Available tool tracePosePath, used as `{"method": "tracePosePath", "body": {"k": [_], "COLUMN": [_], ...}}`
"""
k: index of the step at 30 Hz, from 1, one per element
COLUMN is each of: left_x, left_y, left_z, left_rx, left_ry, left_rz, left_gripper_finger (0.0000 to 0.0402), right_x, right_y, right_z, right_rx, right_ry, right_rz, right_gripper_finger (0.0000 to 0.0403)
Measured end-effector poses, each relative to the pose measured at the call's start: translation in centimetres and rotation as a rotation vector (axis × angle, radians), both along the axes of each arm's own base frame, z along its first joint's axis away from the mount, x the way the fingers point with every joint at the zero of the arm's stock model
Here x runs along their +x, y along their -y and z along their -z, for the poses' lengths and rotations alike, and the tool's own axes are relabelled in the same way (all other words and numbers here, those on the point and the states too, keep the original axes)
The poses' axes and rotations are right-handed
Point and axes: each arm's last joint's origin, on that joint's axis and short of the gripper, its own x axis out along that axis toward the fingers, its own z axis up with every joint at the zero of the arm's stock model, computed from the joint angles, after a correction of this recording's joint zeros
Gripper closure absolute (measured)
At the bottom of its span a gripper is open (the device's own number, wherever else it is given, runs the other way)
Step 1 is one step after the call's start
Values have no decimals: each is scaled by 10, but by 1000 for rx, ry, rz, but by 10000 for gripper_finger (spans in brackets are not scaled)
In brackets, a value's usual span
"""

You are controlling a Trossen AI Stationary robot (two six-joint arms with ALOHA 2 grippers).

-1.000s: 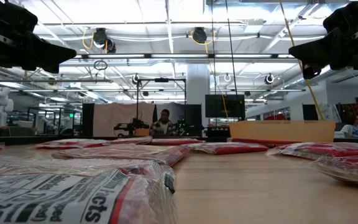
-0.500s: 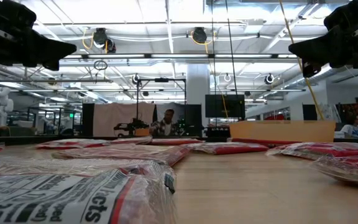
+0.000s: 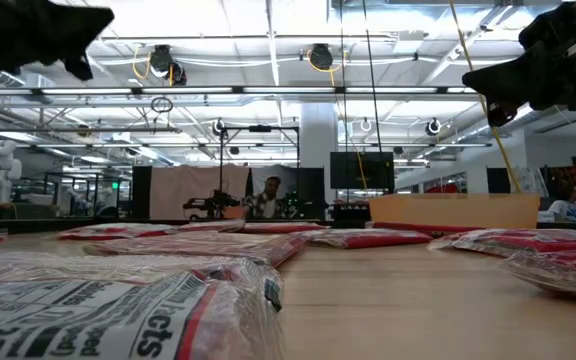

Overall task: Sort popcorn bags into baskets
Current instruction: Put the red popcorn bag into the orange bin

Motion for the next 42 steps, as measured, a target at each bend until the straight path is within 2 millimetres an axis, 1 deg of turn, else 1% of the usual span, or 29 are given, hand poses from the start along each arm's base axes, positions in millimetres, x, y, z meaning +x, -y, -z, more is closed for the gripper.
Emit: {"method": "tracePosePath", "body": {"k": [4, 9, 12, 14, 16, 18, 20, 22, 26, 29, 32, 36, 39, 42], "left_x": [-5, -3, 6, 15, 26, 39, 53, 67, 91, 105, 117, 129, 138, 145], "left_y": [0, 0, 0, 1, 3, 6, 11, 17, 33, 46, 60, 82, 98, 111], "left_z": [-23, -58, -78, -87, -93, -95, -93, -87, -67, -51, -35, -14, 1, 16], "left_rx": [-12, -25, -42, -47, -66, -85, -91, -82, -47, -49, -32, -21, -72, -165], "left_ry": [-12, -105, -198, -275, -356, -433, -498, -559, -691, -784, -859, -933, -963, -1000], "left_rz": [6, 9, 14, 25, 46, 70, 99, 130, 192, 193, 169, 178, 186, 187], "left_gripper_finger": [394, 394, 394, 394, 394, 394, 394, 394, 392, 377, 349, 298, 259, 225], "right_x": [0, 0, 0, 0, 0, 0, 0, 0, 0, 0, 0, 0, 0, 0], "right_y": [0, 0, 0, 0, 0, 0, 0, 0, 0, 0, 0, 0, 0, 0], "right_z": [0, 0, 0, 1, 1, 1, 2, 2, 2, 3, 3, 3, 3, 4], "right_rx": [15, 72, 85, 85, 84, 86, 100, 113, 139, 153, 153, 147, 147, 146], "right_ry": [0, 0, -1, -6, -11, -12, -16, -16, -16, -26, -31, -31, -31, -39], "right_rz": [-3, -8, -11, -11, -11, -11, -11, -12, -14, -14, -13, -12, -12, -10], "right_gripper_finger": [403, 403, 403, 403, 403, 403, 403, 403, 403, 403, 403, 403, 403, 403]}}
